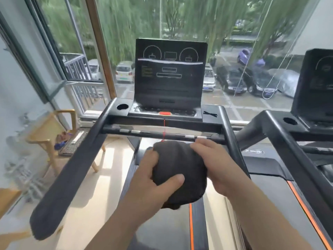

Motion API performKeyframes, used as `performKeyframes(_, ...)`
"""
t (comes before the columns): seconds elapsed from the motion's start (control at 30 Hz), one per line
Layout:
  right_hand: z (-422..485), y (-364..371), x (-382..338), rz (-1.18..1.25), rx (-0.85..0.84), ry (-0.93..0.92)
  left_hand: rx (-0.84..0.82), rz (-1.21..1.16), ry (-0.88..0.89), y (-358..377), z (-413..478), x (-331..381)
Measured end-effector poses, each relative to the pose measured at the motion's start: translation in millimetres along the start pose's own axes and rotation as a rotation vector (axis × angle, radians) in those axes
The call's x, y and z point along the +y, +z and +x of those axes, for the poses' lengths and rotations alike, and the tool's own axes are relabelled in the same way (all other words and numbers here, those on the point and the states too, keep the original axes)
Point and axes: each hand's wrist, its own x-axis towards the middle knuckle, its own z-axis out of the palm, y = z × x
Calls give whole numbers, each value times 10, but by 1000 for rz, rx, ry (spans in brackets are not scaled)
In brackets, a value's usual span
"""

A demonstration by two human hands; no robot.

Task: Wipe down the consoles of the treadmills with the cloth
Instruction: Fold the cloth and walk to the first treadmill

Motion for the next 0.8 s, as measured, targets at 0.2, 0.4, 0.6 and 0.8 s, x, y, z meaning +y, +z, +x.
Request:
performKeyframes(0.2, 610, -168, -446, -108, -97, -134, -13, -183, -106, 81, 1005, 136)
performKeyframes(0.4, 1726, -48, -820, 22, -130, -95, -66, -360, -50, 65, 2056, 229)
performKeyframes(0.6, 2632, 178, -1248, 250, -148, -72, 228, -652, -152, 16, 3045, 378)
performKeyframes(0.8, 3326, 292, -1362, 160, 25, -150, 275, -992, -370, 145, 3794, 337)
